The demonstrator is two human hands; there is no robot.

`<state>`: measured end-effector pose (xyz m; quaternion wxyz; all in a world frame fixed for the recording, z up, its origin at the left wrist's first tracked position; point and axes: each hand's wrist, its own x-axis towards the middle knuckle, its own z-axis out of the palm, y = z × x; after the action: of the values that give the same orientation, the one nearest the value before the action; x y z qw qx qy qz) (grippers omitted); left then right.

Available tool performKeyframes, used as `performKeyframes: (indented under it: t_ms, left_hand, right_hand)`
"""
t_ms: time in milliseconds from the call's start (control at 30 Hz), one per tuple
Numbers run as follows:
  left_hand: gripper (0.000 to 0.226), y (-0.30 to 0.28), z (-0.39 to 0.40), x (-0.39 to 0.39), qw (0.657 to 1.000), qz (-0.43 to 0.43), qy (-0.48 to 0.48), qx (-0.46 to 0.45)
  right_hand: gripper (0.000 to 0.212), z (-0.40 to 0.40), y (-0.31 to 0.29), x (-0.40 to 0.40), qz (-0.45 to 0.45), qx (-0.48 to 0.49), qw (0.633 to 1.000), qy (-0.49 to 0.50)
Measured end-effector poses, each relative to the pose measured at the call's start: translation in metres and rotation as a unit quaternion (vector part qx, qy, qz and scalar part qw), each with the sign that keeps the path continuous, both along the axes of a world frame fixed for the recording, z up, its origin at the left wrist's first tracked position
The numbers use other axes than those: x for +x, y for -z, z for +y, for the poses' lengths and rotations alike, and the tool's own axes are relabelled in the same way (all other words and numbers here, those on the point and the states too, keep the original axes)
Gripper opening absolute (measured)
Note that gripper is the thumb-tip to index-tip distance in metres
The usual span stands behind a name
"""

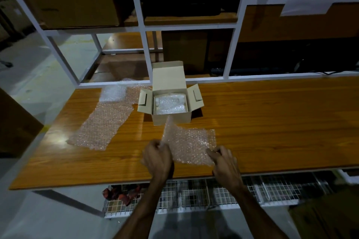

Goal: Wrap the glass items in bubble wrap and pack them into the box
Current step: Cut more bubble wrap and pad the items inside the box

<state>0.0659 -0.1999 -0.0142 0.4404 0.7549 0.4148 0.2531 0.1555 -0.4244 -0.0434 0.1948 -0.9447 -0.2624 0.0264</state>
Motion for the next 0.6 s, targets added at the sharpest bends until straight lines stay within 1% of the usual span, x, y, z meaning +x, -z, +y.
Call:
performKeyframes:
  t_ms: [100, 167, 200, 267, 300, 367, 400, 433, 500, 567, 600]
  left_hand:
    - [0.019, -0.007, -0.030, 0.014, 0.991, -0.082, 0.070, 0.075]
    - [0.028, -0.013, -0.058, 0.024, 0.976, -0.108, 0.125, 0.139]
    - [0.031, -0.012, -0.071, 0.028, 0.968, -0.106, 0.159, 0.166]
    - [0.025, -0.002, -0.090, 0.036, 0.948, -0.079, 0.235, 0.200]
    - [0.021, 0.006, -0.095, 0.038, 0.937, -0.057, 0.270, 0.214]
    - [0.023, 0.018, -0.103, 0.039, 0.913, -0.011, 0.323, 0.248]
    - [0.026, 0.024, -0.105, 0.039, 0.901, 0.006, 0.341, 0.270]
    - [0.030, 0.030, -0.105, 0.038, 0.888, 0.024, 0.357, 0.290]
    - [0.043, 0.039, -0.103, 0.034, 0.866, 0.063, 0.384, 0.313]
    - [0.055, 0.042, -0.099, 0.032, 0.858, 0.086, 0.399, 0.313]
    - [0.059, 0.042, -0.097, 0.032, 0.858, 0.090, 0.401, 0.307]
  right_hand:
    - [0.053, -0.005, -0.003, 0.006, 0.045, 0.041, 0.998, -0.024]
    - [0.058, -0.008, -0.001, 0.014, 0.072, 0.053, 0.995, -0.038]
    - [0.061, -0.011, 0.000, 0.018, 0.083, 0.059, 0.994, -0.048]
    - [0.062, -0.016, 0.001, 0.025, 0.100, 0.060, 0.991, -0.066]
    - [0.059, -0.019, 0.000, 0.026, 0.101, 0.053, 0.991, -0.076]
    - [0.049, -0.023, -0.003, 0.027, 0.103, 0.047, 0.990, -0.082]
    - [0.043, -0.023, -0.005, 0.028, 0.116, 0.065, 0.989, -0.068]
    - [0.037, -0.023, -0.006, 0.027, 0.135, 0.104, 0.984, -0.046]
    - [0.037, -0.023, -0.006, 0.026, 0.173, 0.203, 0.963, 0.035]
    - [0.038, -0.026, -0.005, 0.028, 0.192, 0.252, 0.943, 0.107]
    - [0.033, -0.026, -0.004, 0.028, 0.195, 0.253, 0.940, 0.123]
